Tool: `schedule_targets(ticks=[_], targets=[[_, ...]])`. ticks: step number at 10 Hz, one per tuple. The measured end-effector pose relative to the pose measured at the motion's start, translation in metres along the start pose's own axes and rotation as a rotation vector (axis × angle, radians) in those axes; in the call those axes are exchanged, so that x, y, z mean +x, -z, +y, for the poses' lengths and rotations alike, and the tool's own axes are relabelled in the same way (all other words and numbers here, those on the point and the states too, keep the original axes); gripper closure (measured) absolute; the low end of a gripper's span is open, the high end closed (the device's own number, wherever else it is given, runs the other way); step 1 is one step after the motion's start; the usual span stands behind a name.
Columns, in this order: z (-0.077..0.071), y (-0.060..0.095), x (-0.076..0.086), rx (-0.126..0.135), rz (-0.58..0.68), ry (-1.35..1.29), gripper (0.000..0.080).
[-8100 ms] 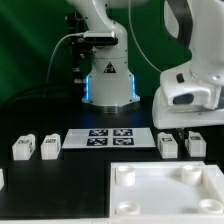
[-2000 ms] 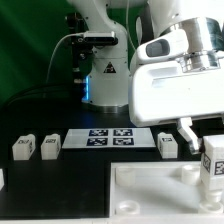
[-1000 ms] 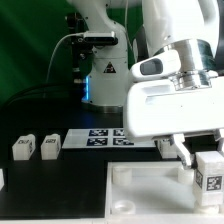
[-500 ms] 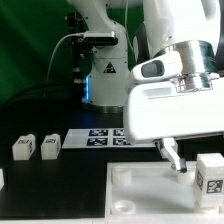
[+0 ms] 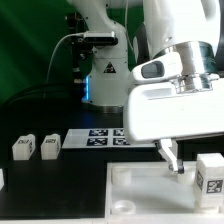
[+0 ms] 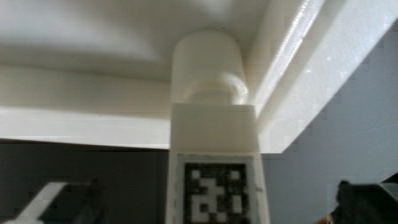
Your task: Assemble one leg
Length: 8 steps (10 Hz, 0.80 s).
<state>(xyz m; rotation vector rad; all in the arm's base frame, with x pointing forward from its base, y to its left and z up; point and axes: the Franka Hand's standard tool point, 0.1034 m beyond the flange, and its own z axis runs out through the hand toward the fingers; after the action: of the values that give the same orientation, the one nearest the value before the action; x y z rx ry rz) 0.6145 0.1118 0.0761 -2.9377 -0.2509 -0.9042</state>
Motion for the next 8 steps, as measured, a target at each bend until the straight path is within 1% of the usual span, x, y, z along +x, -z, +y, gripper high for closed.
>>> schedule_targets(ticks=[1, 2, 3, 4, 5, 6, 7, 8], targets=[[0.0, 0.0, 0.0, 0.001, -0.004, 0.0, 0.015], [-0.002, -0.001, 0.004, 0.012, -0.068, -0.009, 0.015], [-0.003, 0.001, 0.016, 0.023, -0.117, -0.017, 0.015], [-0.001, 0.001, 0.021, 0.022, -0.113, -0.019, 0.015], [0.001, -0.003, 0.017, 0.031, -0.195, -0.024, 0.015], [-0.001, -0.003, 0.016, 0.059, -0.36, -0.032, 0.015], [0.001, -0.002, 0.018, 0.076, -0.468, -0.035, 0.015], [0.005, 0.0, 0.015, 0.093, -0.609, -0.044, 0.015]])
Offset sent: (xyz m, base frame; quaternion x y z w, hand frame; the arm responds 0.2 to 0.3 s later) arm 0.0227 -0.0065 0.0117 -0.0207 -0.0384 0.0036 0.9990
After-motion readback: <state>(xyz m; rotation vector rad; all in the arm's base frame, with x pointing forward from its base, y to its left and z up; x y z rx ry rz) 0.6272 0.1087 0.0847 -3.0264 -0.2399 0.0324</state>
